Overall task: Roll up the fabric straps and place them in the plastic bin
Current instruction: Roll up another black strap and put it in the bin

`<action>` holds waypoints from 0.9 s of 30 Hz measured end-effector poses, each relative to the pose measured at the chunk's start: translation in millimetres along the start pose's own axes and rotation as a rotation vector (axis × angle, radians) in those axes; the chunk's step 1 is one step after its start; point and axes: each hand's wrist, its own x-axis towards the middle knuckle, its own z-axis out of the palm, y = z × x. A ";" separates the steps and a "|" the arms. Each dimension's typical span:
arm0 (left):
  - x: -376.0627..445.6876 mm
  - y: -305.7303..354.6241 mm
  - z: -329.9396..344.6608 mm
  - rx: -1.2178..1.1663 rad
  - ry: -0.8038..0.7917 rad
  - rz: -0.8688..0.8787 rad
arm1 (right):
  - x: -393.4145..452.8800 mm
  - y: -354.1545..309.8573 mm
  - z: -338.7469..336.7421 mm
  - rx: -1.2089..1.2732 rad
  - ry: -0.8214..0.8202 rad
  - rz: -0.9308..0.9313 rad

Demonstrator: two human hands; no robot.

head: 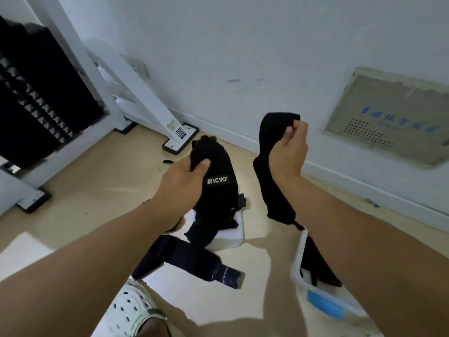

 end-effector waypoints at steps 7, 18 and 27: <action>-34.9 29.5 -2.0 -0.331 0.058 0.025 | -24.6 -118.2 -96.5 -0.250 -0.335 -0.583; -97.9 56.9 15.5 -0.309 -0.134 0.152 | -106.7 -148.4 -184.5 -0.272 -0.648 -0.536; -109.6 57.0 27.1 -0.193 -0.274 0.133 | -96.7 -143.0 -187.5 0.039 -0.593 -0.072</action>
